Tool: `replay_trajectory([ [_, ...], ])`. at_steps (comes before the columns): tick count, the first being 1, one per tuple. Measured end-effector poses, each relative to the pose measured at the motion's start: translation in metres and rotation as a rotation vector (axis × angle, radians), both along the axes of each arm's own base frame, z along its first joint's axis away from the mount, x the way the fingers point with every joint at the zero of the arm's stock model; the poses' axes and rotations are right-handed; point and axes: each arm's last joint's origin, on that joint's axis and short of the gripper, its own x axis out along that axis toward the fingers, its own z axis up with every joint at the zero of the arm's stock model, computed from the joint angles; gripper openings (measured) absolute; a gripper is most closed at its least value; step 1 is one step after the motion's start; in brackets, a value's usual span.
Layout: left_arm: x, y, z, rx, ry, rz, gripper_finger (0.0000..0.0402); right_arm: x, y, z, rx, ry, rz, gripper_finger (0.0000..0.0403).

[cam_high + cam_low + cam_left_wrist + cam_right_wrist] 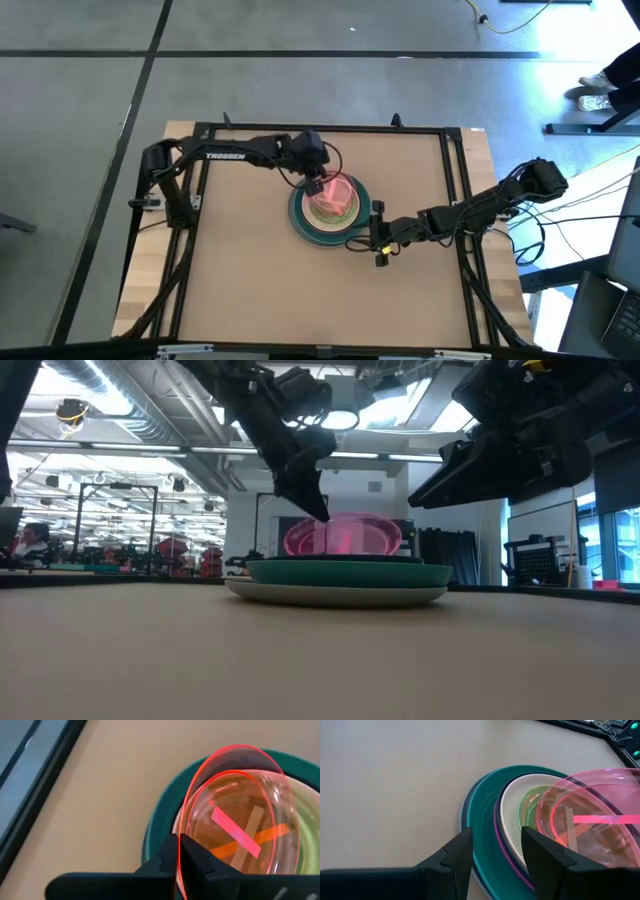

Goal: Stack plastic plates
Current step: Stack the light pink plate on top of the light green plate, then return to Home Position

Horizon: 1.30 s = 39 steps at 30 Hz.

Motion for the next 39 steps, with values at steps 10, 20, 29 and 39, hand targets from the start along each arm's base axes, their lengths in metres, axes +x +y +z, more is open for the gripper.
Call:
replay_trajectory([
  [10,0.008,-0.001,-0.015,-0.008,0.023,-0.020,0.0064,0.001,0.000,0.002,0.004,-0.024,0.002,0.0159],
  [20,-0.011,-0.017,0.023,0.059,-0.022,-0.103,0.0102,0.004,0.004,0.008,0.068,-0.076,0.075,0.0159],
  [29,-0.060,-0.048,0.013,0.096,-0.229,-0.193,0.0100,-0.008,-0.010,0.019,0.039,-0.019,0.022,0.0159],
  [39,-0.139,-0.080,-0.004,0.111,-0.494,-0.147,0.0100,-0.045,-0.065,0.035,0.194,-0.134,0.081,0.0159],
])
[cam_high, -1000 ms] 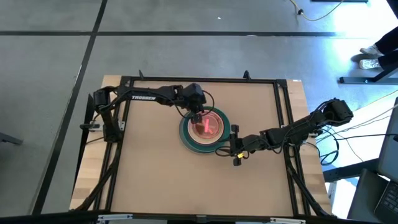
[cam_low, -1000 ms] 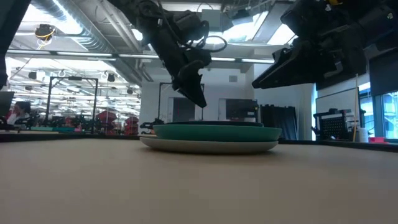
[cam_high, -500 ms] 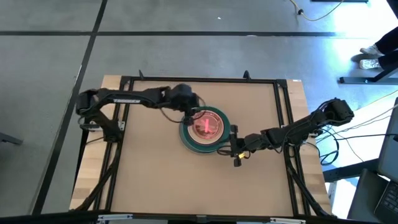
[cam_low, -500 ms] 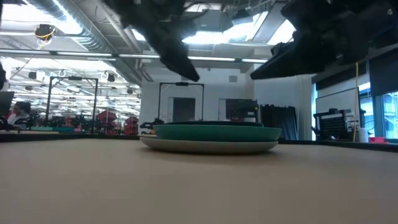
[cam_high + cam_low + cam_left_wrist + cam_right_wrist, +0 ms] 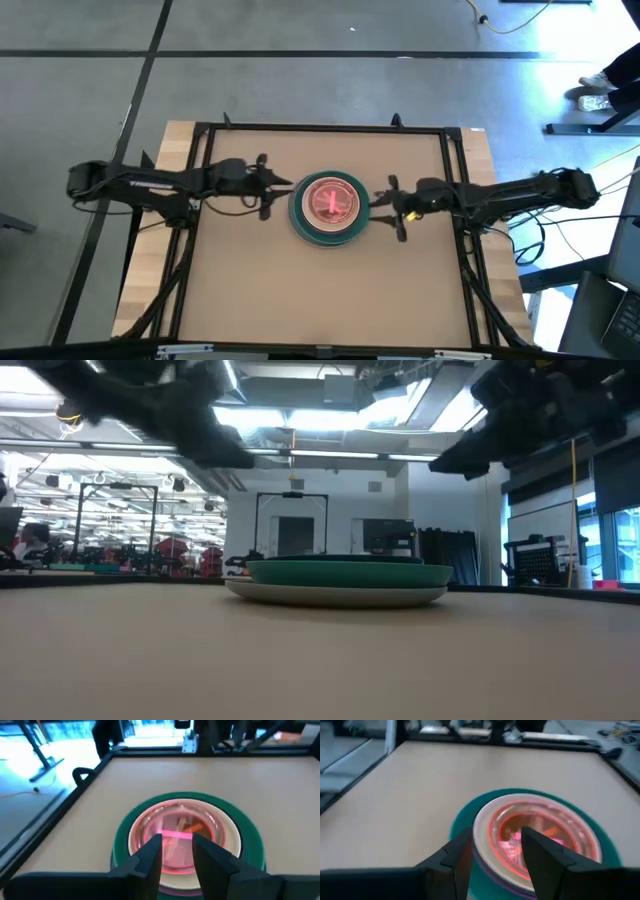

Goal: Stack plastic plates
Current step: Return to Home Position

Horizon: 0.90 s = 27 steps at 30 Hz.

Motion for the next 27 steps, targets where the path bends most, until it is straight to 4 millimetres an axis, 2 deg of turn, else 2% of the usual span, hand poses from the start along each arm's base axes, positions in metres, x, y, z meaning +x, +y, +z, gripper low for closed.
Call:
replay_trajectory([
  [4,-0.028,-0.007,-0.011,-0.028,-0.072,0.011,0.0100,-0.008,-0.005,0.004,0.050,-0.025,-0.044,0.0159],
  [6,-0.042,-0.010,-0.023,-0.041,-0.090,0.011,0.0100,-0.011,-0.006,0.003,0.044,-0.008,-0.052,0.0159],
  [12,-0.070,-0.015,-0.041,-0.046,-0.234,0.015,0.0100,-0.015,-0.008,0.004,0.024,0.002,-0.132,0.0158],
  [16,-0.083,-0.016,-0.048,-0.046,-0.291,0.041,0.0100,-0.015,-0.008,0.006,0.040,-0.011,-0.134,0.0140],
  [21,-0.094,-0.018,-0.053,-0.053,-0.331,0.043,0.0100,-0.017,-0.008,0.007,0.066,-0.041,-0.142,0.0097],
  [27,-0.102,-0.019,-0.059,-0.083,-0.342,0.051,0.0096,-0.040,-0.007,-0.003,0.105,-0.126,-0.131,0.0058],
])
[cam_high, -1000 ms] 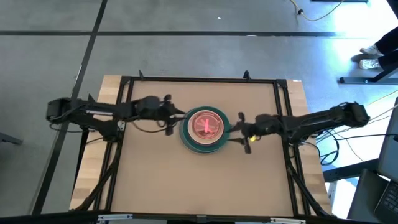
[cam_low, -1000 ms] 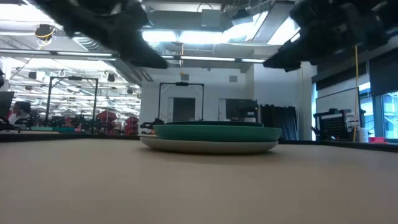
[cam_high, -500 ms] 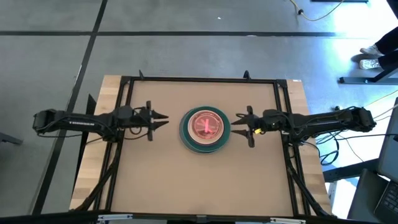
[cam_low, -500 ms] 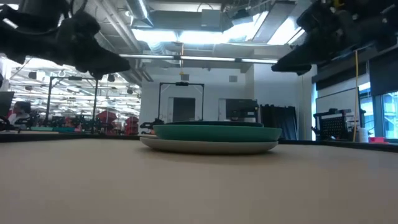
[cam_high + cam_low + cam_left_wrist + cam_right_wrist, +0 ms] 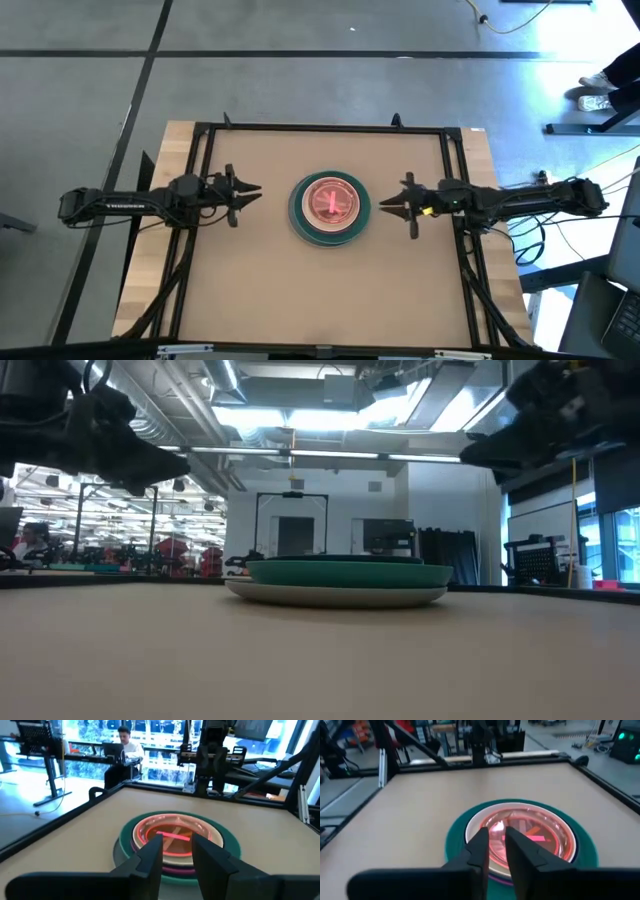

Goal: Stack plastic plates
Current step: Return to Home Position

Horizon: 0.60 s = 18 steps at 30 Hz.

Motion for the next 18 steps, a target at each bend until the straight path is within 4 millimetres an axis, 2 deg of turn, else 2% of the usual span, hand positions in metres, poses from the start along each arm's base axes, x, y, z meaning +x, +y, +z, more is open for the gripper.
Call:
replay_trajectory([
  [10,-0.005,-0.001,0.000,-0.010,-0.002,0.007,0.0040,-0.044,0.001,-0.020,0.021,-0.191,0.018,0.0027],
  [15,-0.007,-0.003,0.003,-0.026,-0.041,-0.054,0.0005,-0.056,0.001,-0.033,0.028,-0.239,0.028,0.0008],
  [18,-0.009,-0.003,0.003,-0.030,-0.055,-0.062,0.0003,-0.060,0.000,-0.035,0.031,-0.223,-0.018,0.0002],
])
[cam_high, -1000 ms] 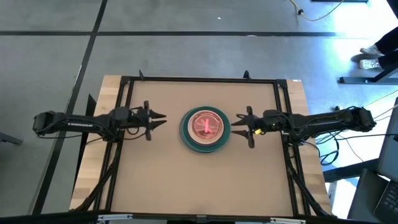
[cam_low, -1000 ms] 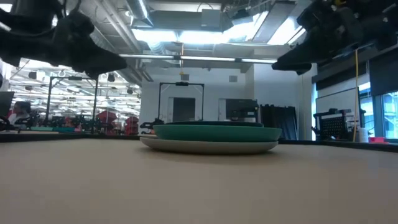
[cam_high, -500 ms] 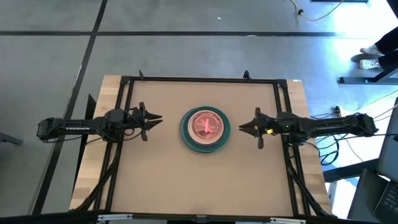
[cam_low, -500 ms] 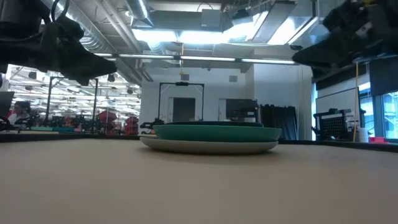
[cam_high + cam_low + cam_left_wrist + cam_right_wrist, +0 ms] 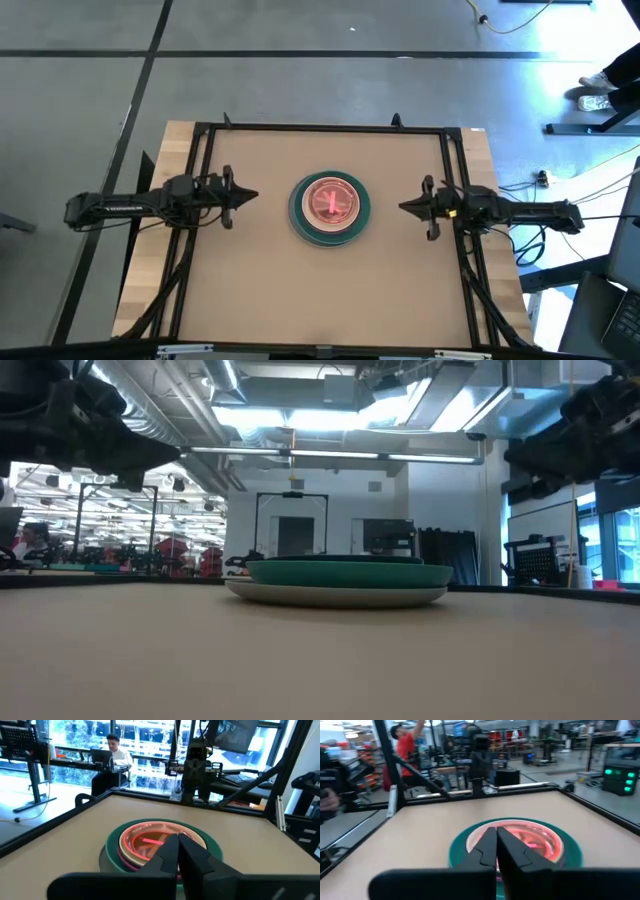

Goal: Stack plastic plates
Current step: Return to Home Position

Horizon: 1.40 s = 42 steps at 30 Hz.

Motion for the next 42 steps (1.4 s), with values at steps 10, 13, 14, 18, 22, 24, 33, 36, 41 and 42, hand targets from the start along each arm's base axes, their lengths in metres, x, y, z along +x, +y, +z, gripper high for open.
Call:
replay_trajectory([
  [10,-0.011,0.000,-0.004,0.024,0.024,0.049,0.0001,-0.005,-0.001,0.000,0.010,-0.011,-0.028,0.0007],
  [13,-0.013,-0.001,-0.001,0.029,-0.018,0.027,0.0002,-0.005,-0.001,0.000,0.008,-0.009,-0.028,0.0007],
  [14,-0.013,-0.001,-0.001,0.029,-0.015,0.026,0.0002,-0.005,-0.001,0.000,0.008,-0.009,-0.028,0.0007],
  [18,-0.012,-0.001,-0.002,0.030,0.004,0.026,0.0002,-0.005,-0.001,0.000,0.008,-0.008,-0.028,0.0007],
  [22,-0.012,-0.001,-0.002,0.030,0.006,0.027,0.0002,-0.005,-0.001,0.000,0.007,-0.008,-0.028,0.0007],
  [24,-0.012,-0.001,-0.002,0.030,0.006,0.027,0.0002,-0.005,-0.001,0.000,0.007,-0.007,-0.028,0.0007],
  [33,-0.012,-0.001,-0.002,0.030,0.006,0.027,0.0002,-0.005,-0.001,0.000,0.007,-0.006,-0.028,0.0007],
  [36,-0.012,-0.001,-0.002,0.030,0.006,0.027,0.0002,-0.005,-0.001,-0.001,0.007,-0.006,-0.028,0.0007],
  [41,-0.012,-0.001,-0.002,0.030,0.006,0.027,0.0002,-0.005,-0.001,-0.001,0.007,-0.005,-0.028,0.0007],
  [42,-0.012,-0.001,-0.002,0.030,0.006,0.027,0.0002,-0.005,-0.001,-0.001,0.007,-0.005,-0.028,0.0007],
])
